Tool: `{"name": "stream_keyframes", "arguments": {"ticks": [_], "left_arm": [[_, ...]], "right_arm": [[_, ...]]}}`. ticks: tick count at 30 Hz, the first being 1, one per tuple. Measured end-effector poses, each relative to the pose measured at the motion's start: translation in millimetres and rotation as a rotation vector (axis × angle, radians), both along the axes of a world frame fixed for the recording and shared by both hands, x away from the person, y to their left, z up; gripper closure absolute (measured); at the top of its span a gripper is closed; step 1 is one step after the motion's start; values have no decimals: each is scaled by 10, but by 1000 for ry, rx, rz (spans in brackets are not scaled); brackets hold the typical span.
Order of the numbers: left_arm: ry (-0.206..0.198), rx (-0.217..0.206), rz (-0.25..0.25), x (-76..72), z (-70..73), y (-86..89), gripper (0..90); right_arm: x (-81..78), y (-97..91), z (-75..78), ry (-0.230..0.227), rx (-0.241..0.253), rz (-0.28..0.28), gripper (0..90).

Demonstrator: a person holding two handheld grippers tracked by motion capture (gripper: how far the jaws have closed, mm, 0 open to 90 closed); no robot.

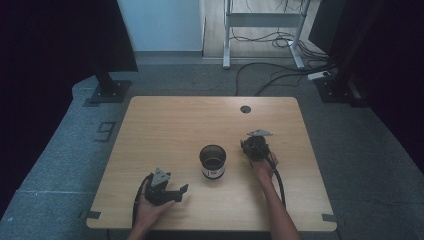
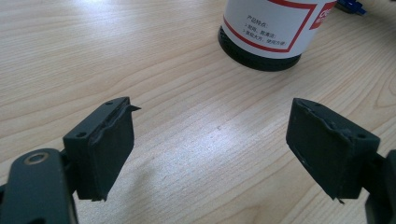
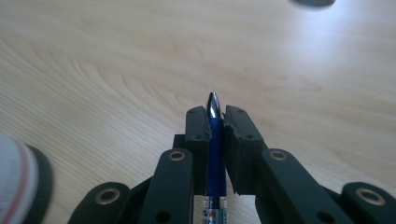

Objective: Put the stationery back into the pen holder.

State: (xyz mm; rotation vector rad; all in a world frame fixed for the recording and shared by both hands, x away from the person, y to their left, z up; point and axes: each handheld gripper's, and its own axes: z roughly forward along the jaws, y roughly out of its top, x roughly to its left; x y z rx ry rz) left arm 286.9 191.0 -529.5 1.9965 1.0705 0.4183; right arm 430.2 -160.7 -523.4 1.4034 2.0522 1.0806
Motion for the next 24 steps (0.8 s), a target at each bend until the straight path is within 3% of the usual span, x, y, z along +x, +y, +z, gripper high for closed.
{"name": "stream_keyframes", "arguments": {"ticks": [7,11,24], "left_arm": [[4,16,-12,-6,-22,-45,157],[10,26,-25,-11,-33,-69,159],[48,63,-47,2,-116,-130,164]], "right_arm": [[-218,-128,336,-130,72,-10,787],[-316,-150,454,-175,102,2,788],[-413,-150,583,-222,145,9,788]]}}
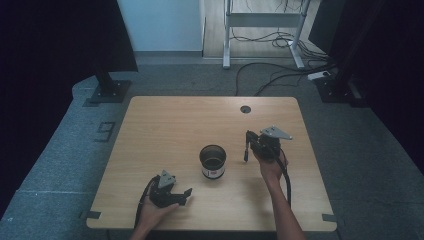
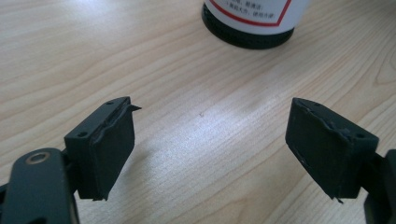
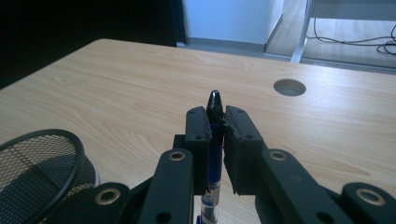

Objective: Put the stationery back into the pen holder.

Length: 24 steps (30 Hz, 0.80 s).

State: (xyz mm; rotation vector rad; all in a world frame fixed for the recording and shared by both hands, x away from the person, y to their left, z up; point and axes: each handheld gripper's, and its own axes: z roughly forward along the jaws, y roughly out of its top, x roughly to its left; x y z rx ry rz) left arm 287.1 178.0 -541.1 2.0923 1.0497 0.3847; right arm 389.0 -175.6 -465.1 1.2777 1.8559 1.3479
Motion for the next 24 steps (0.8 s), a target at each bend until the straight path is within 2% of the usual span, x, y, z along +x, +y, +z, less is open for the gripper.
{"name": "stream_keyframes", "arguments": {"ticks": [4,12,19,24], "left_arm": [[22,18,-12,0,-37,-41,169],[24,18,-18,1,-31,-47,169],[27,19,-21,-2,-39,-58,169],[26,23,-23,0,-37,-49,169]], "right_arm": [[-39,12,65,-22,7,5,788],[-106,42,210,-63,19,19,788],[-168,135,381,-103,26,51,788],[-192,217,444,-116,26,72,788]]}}
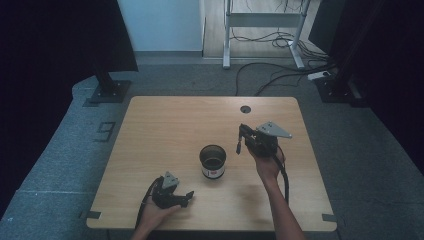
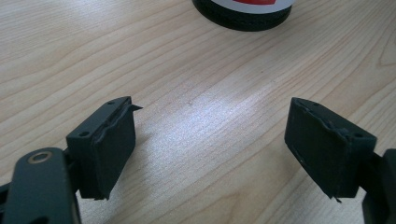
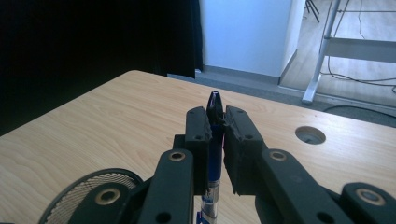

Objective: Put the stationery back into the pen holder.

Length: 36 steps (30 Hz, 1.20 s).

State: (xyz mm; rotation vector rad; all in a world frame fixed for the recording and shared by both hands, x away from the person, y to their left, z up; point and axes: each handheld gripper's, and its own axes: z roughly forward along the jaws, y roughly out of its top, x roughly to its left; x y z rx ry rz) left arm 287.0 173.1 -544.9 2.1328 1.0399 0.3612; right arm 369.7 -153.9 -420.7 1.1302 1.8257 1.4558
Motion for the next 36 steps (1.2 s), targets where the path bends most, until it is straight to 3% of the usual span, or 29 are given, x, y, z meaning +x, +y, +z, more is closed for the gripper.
{"name": "stream_keyframes", "arguments": {"ticks": [16,36], "left_arm": [[11,3,-4,11,-16,-2,170],[14,14,-23,-3,-20,-35,171]], "right_arm": [[-51,101,158,-27,22,33,788],[-58,289,148,-22,13,76,788]]}}
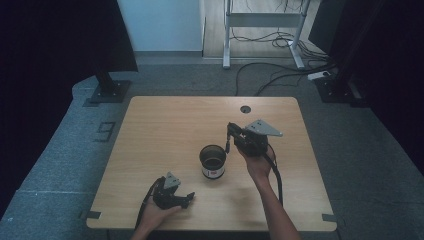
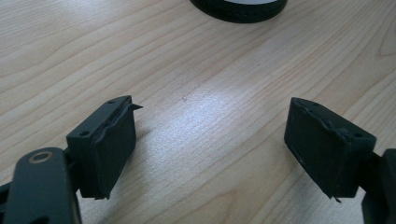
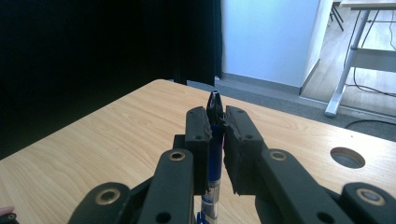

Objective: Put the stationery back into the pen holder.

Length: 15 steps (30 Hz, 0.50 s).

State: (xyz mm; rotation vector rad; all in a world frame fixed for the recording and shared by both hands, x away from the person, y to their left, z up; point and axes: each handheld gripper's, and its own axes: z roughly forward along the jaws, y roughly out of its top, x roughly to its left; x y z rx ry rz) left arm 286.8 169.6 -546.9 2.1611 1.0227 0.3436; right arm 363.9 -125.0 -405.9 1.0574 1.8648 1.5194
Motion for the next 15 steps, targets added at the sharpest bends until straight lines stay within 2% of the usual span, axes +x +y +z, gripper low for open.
{"name": "stream_keyframes", "arguments": {"ticks": [15], "left_arm": [[1,-2,-4,1,0,-3,171]], "right_arm": [[-46,77,49,-21,10,20,788]]}}
